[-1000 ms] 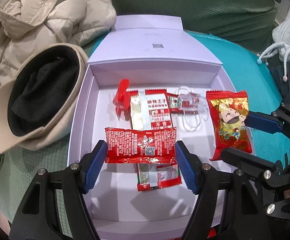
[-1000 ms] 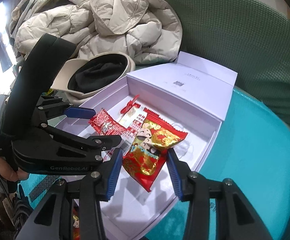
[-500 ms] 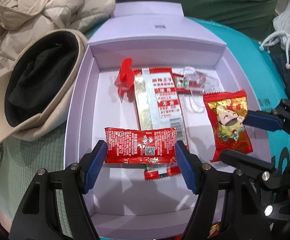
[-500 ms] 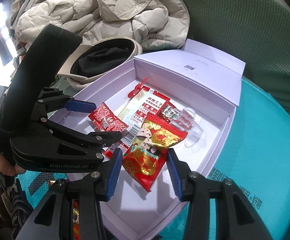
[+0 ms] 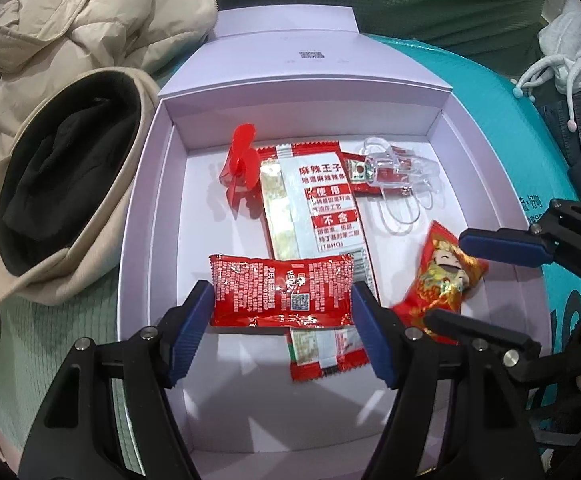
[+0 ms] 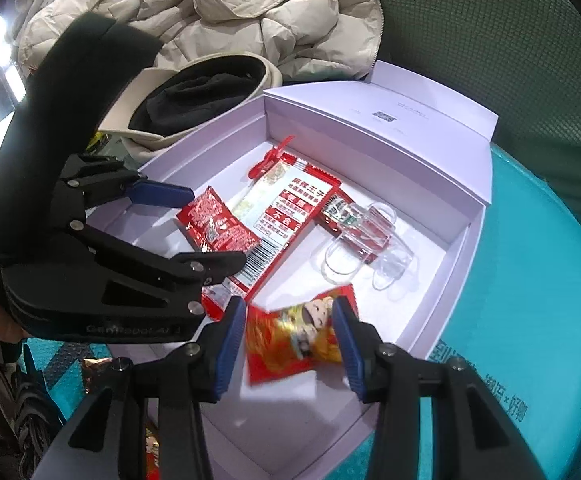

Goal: Organize objects
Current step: 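Set the gold bag in the box with right tool while left tool holds red packet, then open the left tool to drop the red packet into the box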

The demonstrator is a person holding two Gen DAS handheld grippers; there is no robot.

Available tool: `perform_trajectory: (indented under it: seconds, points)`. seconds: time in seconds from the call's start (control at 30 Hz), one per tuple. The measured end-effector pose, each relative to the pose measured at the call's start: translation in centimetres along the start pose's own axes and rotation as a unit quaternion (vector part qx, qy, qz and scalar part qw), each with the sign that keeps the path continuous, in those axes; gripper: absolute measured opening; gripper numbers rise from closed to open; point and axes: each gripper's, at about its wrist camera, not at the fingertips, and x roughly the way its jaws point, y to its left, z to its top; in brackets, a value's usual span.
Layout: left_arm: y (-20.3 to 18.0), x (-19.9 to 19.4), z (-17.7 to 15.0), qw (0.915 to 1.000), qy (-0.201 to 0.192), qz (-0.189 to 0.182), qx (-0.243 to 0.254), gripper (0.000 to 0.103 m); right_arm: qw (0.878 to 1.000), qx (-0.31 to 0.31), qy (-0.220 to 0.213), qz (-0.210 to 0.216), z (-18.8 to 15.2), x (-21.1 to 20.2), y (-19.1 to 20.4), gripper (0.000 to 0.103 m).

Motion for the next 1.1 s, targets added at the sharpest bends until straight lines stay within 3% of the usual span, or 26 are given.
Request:
perform_trajectory:
  seconds: [0.1, 0.8, 1.1]
  points:
    - [-0.1, 0.0, 0.2, 0.9999, -0.007, -0.013, 0.000, 0.069, 1.000, 0.002, 0.001, -0.004, -0.1, 0.0, -0.1, 0.046]
    - [-1.4, 0.2, -0.2, 0.9995, -0.024, 0.001, 0.020, 0.072, 0.999, 0.004, -0.001, -0.045, -1.3, -0.6, -0.4, 0.046]
    - [-0.6, -0.5, -0.5, 0.9996, -0.025, 0.016, -0.005, 0.080, 0.998, 0.009, -0.011, -0.067, -1.1, -1.5, -0.3, 0.047]
